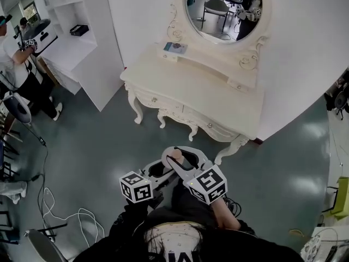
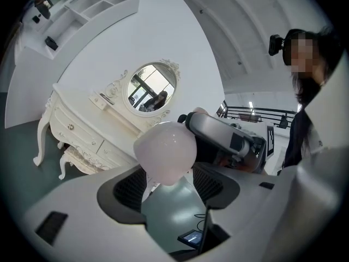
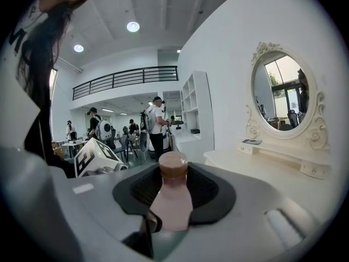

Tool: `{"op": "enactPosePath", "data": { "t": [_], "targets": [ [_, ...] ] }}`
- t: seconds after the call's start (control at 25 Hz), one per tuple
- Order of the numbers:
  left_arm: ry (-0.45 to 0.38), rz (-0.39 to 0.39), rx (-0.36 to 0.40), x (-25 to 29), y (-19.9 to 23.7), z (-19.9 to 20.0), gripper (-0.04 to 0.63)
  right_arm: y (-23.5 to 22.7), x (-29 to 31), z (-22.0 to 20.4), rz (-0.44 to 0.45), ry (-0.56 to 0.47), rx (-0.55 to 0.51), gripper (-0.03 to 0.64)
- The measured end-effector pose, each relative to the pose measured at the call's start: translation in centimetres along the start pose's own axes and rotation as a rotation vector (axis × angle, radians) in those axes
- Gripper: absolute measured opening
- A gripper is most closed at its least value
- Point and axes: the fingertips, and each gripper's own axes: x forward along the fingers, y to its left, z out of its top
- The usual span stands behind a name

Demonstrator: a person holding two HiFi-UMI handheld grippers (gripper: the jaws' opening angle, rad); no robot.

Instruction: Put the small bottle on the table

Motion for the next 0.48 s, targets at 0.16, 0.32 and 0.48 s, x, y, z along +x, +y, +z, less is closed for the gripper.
{"op": "enactPosePath", "data": {
  "t": [0.16, 0.32, 0.48],
  "targets": [
    [-0.03, 0.036, -0.011, 3.2, 2.2, 3.3, 0.25, -4.3, 2.1, 1.6, 0.048, 0.001, -0.006, 0.148],
    [-0.04, 0.08, -0.017, 6.0, 4.4, 5.5, 0.25, -8.1, 3.8, 2.3, 0.092, 0.003, 0.005, 0.148],
    [-0.062, 0.12, -0.024, 8.4, 6.6, 7.3, 0.25, -11.3, 5.5, 2.7, 0.141, 0.001, -0.006, 0.147]
  ]
}}
